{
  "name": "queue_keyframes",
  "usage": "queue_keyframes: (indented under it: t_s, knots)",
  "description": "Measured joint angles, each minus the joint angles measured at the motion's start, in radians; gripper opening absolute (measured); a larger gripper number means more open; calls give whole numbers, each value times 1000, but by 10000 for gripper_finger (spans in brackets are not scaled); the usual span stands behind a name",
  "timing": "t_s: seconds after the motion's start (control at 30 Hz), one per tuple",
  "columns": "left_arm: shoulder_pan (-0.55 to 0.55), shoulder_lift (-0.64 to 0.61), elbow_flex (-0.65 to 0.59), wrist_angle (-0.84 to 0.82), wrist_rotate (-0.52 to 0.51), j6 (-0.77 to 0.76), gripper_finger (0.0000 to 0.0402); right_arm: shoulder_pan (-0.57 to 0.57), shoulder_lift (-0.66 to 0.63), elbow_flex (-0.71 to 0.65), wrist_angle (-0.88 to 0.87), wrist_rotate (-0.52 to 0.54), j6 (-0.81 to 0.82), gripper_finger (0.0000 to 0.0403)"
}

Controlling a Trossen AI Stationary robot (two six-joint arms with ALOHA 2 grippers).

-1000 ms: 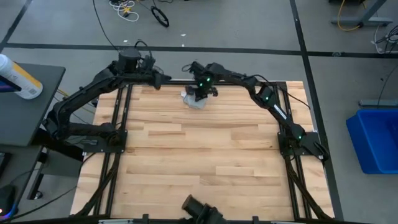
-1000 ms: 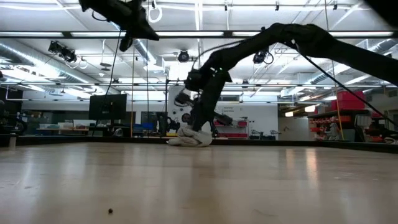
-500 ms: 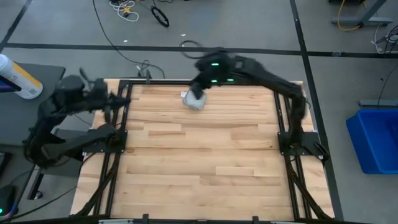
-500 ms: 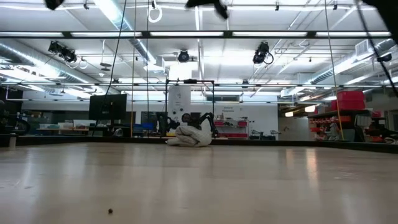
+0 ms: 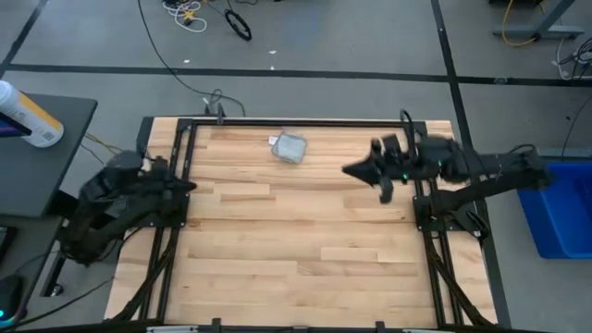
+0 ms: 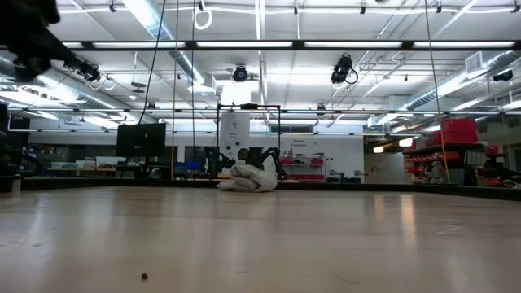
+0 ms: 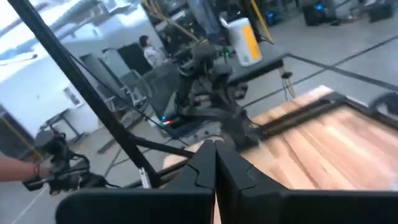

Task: Fold microfiber towels
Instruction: Return to Home Position

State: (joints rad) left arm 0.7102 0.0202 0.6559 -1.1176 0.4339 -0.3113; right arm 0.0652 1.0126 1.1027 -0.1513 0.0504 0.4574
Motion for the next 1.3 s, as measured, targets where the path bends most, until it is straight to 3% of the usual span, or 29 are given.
queue_keyframes:
  t_s: [0.1, 0.27, 0.37, 0.47, 0.57, 0.67, 0.77, 0.83, 0.93, 1.03, 1.3]
  knots:
    - [2, 21, -99, 125, 41, 56, 0, 45, -149, -256, 102, 58, 83, 3]
    - [2, 23, -227, 282, 149, -103, 1, 75, -348, -549, 106, 162, 237, 16]
    - [2, 25, -234, 313, 58, -169, 6, 80, -445, -678, 129, 157, 389, 25]
    - [2, 16, -230, 326, -80, -187, 12, 91, -516, -783, 270, 157, 553, 34]
    - [2, 16, -230, 335, -139, -203, 14, 122, -577, -872, 455, 132, 438, 46]
    - [2, 16, -230, 379, -140, -187, 9, 149, -641, -937, 615, 114, 157, 61]
    - [2, 16, -230, 456, -144, -179, 4, 204, -699, -988, 692, -10, -159, 76]
    - [2, 16, -230, 493, -154, -179, 4, 238, -748, -1028, 673, -79, -281, 86]
    - [2, 16, -251, 545, -174, -186, 6, 279, -814, -1096, 623, -64, -284, 102]
    - [2, 17, -278, 585, -192, -207, 7, 308, -847, -1093, 514, 20, -295, 118]
    - [2, 19, -293, 594, -220, -221, 8, 302, -869, -1095, 330, 71, -336, 159]
